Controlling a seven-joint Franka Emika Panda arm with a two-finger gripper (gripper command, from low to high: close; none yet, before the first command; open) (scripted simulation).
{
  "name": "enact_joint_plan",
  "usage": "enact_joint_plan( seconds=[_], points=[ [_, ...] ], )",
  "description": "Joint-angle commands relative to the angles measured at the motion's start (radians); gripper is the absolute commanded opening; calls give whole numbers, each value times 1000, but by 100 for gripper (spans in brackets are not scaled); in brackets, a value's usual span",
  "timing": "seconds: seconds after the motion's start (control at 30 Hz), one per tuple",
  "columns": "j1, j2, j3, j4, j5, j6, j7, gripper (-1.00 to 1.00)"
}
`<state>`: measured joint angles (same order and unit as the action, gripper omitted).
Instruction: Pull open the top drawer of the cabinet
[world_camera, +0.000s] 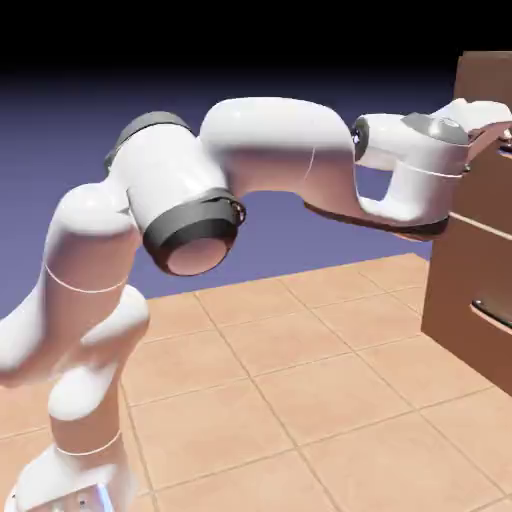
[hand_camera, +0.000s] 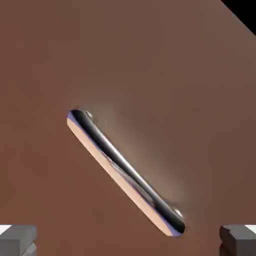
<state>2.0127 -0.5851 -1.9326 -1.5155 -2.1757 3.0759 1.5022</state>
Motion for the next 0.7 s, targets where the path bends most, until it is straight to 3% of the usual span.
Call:
enact_joint_plan(
  seconds=[0.0,0.53,0.67],
  points=[
    [36,0,-35,23,-39,1,14,0],
    [616,-5,-595,398,-670,12,234,0],
    [624,-34,-594,432,-600,19,148,0]
  ],
)
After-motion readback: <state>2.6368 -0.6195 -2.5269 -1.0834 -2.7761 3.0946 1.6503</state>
